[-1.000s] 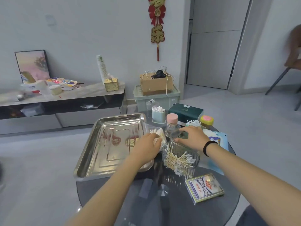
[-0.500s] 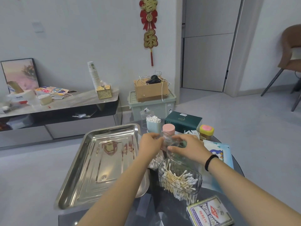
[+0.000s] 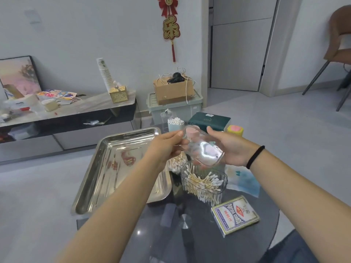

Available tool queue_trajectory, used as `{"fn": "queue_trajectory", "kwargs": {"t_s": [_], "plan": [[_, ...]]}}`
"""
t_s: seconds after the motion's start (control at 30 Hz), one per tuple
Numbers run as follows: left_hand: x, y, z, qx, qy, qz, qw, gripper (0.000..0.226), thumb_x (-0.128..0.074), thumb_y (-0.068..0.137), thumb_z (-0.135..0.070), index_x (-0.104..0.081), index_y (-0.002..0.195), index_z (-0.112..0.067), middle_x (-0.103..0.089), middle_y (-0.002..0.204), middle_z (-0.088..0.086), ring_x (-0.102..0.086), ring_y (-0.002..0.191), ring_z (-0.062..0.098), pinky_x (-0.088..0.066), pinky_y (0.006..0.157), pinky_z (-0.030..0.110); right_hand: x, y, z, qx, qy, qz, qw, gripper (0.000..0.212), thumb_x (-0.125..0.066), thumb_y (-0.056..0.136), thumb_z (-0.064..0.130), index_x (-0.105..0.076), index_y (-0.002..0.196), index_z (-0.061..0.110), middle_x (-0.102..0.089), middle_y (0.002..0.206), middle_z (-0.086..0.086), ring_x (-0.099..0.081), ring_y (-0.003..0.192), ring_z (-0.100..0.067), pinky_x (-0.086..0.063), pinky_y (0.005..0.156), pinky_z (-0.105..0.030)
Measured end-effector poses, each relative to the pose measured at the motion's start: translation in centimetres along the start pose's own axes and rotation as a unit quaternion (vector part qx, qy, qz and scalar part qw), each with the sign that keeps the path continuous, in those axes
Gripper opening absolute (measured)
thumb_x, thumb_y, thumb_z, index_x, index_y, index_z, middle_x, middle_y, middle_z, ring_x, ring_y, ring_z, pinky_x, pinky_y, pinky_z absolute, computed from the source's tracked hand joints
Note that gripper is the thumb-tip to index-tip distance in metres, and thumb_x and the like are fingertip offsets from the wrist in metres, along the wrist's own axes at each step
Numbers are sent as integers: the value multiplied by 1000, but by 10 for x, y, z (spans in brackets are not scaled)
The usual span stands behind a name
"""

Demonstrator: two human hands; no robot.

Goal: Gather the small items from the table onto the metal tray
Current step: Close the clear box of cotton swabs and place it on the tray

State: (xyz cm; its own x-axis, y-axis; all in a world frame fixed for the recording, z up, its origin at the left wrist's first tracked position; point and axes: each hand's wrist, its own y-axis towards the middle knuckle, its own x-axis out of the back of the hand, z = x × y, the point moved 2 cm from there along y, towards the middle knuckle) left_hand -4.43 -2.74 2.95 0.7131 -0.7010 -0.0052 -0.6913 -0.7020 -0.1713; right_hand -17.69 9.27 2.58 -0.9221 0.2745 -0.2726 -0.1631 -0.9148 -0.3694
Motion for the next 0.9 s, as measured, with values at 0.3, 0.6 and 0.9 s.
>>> {"fn": "queue_trajectory", "kwargs": {"t_s": [0.3, 0.6, 0.9], "plan": [[-4, -25, 2, -48, 99, 69, 991, 37, -46, 95, -40, -61, 122, -20, -64, 109, 0, -59, 101, 14, -46, 96, 33, -18, -35, -6, 68, -251, -71, 963, 57, -45, 83, 60, -52, 127, 26, -66, 104, -9, -61, 84, -22, -49, 69, -31], [3, -35, 25, -82, 235, 97, 964, 36, -54, 94, -17, -57, 129, -14, -61, 121, -5, -55, 117, 12, -35, 111, 37, -32, -22, -49, 117, -650, -222, 717, 61, -40, 83, 64, -23, 140, 48, -40, 118, -10, -33, 121, -30, -28, 96, -39], [8, -35, 31, -73, 263, 74, 959, 37, -62, 89, -13, -60, 126, -15, -62, 125, 1, -55, 118, 17, -40, 108, 38, -34, -24, -62, 157, -637, -196, 729, 67, -48, 80, 64, -24, 140, 47, -32, 108, -1, -39, 114, -23, -39, 95, -36]]}}
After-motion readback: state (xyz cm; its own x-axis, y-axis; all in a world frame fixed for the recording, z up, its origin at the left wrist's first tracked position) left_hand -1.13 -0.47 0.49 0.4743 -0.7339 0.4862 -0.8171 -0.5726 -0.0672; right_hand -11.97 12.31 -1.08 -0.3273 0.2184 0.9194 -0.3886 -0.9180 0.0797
